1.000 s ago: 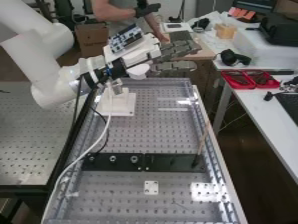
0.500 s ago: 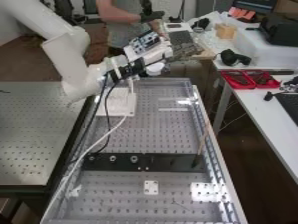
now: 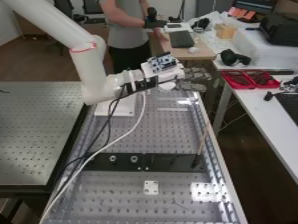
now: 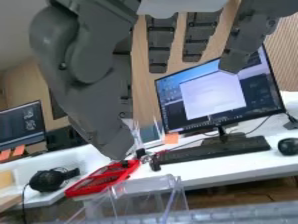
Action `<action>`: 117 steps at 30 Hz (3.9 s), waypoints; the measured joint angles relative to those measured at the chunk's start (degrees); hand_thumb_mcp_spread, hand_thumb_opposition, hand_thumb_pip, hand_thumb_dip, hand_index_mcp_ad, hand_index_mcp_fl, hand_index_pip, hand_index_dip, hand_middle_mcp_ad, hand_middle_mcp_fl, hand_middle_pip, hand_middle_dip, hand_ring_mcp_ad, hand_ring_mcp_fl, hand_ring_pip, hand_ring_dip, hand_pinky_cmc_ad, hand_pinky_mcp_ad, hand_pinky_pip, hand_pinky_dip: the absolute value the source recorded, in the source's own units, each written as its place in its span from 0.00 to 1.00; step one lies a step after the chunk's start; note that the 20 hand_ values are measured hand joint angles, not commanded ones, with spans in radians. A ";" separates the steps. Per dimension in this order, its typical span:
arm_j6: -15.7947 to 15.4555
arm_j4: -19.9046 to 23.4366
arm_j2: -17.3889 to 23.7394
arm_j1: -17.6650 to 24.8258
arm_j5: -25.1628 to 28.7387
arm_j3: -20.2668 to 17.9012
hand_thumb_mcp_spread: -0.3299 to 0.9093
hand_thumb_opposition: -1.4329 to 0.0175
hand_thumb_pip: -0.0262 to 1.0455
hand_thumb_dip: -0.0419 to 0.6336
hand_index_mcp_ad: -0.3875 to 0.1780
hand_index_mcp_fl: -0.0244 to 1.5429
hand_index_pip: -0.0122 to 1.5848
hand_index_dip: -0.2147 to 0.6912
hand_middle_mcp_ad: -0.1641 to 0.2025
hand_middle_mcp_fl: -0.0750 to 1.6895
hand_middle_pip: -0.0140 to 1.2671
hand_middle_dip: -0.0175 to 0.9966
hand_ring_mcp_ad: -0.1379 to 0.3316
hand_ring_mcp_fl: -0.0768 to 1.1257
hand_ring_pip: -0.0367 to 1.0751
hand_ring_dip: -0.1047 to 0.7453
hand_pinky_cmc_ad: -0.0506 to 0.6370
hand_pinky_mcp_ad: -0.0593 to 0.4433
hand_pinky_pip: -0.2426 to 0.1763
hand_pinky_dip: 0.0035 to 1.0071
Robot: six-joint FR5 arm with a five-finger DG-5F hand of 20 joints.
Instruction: Grab the paper clip and place it in the clear container
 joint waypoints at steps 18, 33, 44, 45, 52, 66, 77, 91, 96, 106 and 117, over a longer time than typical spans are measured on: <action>0.64 -6.29 -4.31 1.16 1.22 3.21 0.66 0.30 0.64 0.48 0.31 0.39 0.88 0.34 0.54 0.10 0.11 0.19 0.54 0.06 0.12 0.25 0.55 0.64 0.53 0.19; -0.07 -10.81 -5.15 1.65 0.31 5.40 0.66 0.33 0.63 0.48 0.31 0.21 0.87 0.35 0.53 0.07 0.11 0.19 0.54 0.06 0.12 0.25 0.55 0.64 0.53 0.19; 0.17 -10.36 -4.74 1.47 0.24 4.71 0.60 0.39 0.70 0.48 0.31 0.07 0.86 0.29 0.54 0.05 0.11 0.19 0.54 0.06 0.12 0.25 0.55 0.65 0.45 0.30; 0.33 -10.27 -4.68 1.46 0.28 4.60 0.60 0.39 0.70 0.48 0.31 0.07 0.86 0.29 0.54 0.05 0.11 0.19 0.54 0.06 0.12 0.25 0.55 0.65 0.44 0.30; 0.69 -9.24 -4.30 1.36 0.54 4.00 0.58 0.39 0.74 0.48 0.31 0.06 0.87 0.28 0.53 0.05 0.11 0.19 0.54 0.06 0.12 0.25 0.55 0.65 0.43 0.32; -11.45 -27.81 -5.78 1.81 0.91 12.14 0.58 0.40 0.72 0.48 0.31 0.03 0.83 0.29 0.53 0.04 0.10 0.19 0.54 0.06 0.12 0.26 0.55 0.65 0.40 0.32; -19.94 -39.51 -6.32 2.23 0.77 18.40 0.58 0.41 0.70 0.48 0.31 0.03 0.80 0.33 0.59 0.03 0.09 0.19 0.52 0.06 0.10 0.26 0.55 0.64 0.40 0.31; -12.44 -27.90 2.18 1.80 -0.81 11.02 0.59 0.40 0.65 0.48 0.31 0.03 0.80 0.33 0.58 0.04 0.10 0.19 0.53 0.06 0.10 0.26 0.55 0.64 0.40 0.31; -11.49 -25.31 8.32 1.32 -1.14 7.64 0.59 0.40 0.64 0.49 0.31 0.03 0.80 0.34 0.58 0.04 0.10 0.19 0.53 0.06 0.10 0.26 0.55 0.64 0.40 0.31; -9.95 -29.61 16.73 -1.98 -2.25 5.07 0.59 0.40 0.62 0.48 0.31 0.03 0.75 0.34 0.58 0.04 0.10 0.19 0.53 0.06 0.10 0.26 0.55 0.65 0.40 0.31; -10.29 -35.64 23.47 -6.66 2.17 2.88 0.59 0.40 0.59 0.48 0.31 0.03 0.71 0.36 0.58 0.04 0.11 0.19 0.54 0.06 0.10 0.26 0.55 0.65 0.40 0.33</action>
